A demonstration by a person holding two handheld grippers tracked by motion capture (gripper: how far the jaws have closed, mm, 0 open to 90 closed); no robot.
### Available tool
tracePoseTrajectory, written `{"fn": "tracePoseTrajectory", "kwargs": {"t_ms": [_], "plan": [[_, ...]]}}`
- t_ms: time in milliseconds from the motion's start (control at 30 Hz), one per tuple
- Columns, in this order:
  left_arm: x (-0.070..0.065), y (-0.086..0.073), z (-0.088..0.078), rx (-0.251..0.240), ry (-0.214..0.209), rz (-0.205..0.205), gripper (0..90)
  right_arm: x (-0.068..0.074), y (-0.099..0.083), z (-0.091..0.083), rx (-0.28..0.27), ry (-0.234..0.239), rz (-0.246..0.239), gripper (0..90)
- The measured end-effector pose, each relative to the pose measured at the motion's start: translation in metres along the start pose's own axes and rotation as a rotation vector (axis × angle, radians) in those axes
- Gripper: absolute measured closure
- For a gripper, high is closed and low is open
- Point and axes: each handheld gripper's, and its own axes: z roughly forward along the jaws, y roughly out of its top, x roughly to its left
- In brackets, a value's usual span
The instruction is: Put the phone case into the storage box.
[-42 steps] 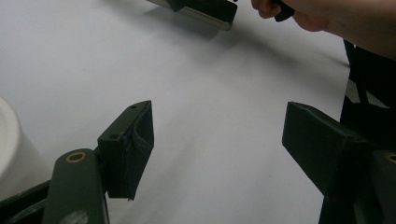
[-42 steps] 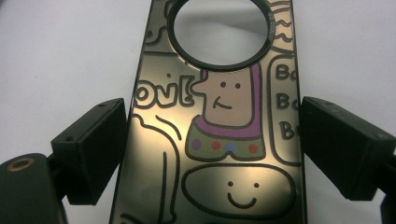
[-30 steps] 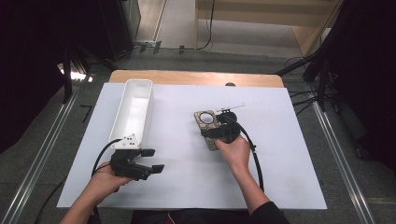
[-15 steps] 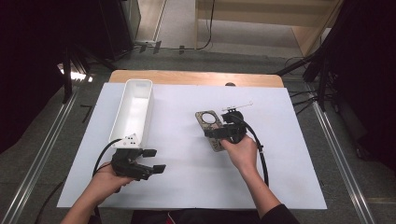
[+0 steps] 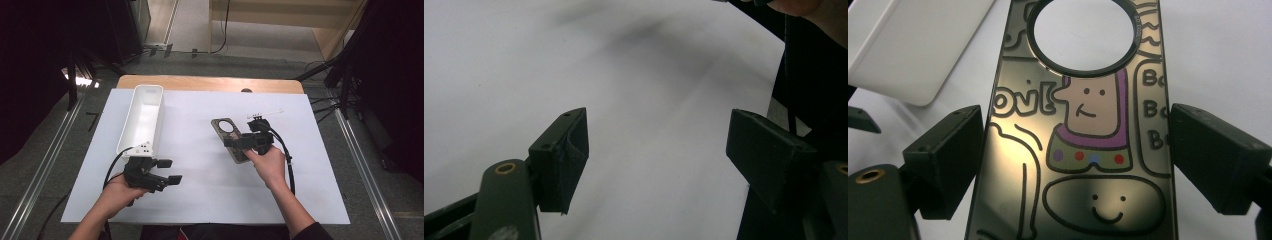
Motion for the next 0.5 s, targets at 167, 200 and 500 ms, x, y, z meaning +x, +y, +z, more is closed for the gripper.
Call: {"fn": "tracePoseTrajectory", "kwargs": {"t_ms": [167, 200, 500], "plan": [[-0.005, 0.006, 0.003, -0.008, -0.005, 0.005, 25.1, -0.001, -0.004, -0.006, -0.005, 0.018, -0.017, 9.6], [-0.006, 0.007, 0.004, -0.007, -0.006, 0.008, 25.1, -0.001, -0.005, -0.007, -0.01, 0.018, -0.027, 9.6], [-0.01, 0.021, 0.015, -0.011, -0.015, 0.013, 25.1, 0.0, -0.012, -0.004, -0.006, 0.033, -0.054, 9.6]]}}
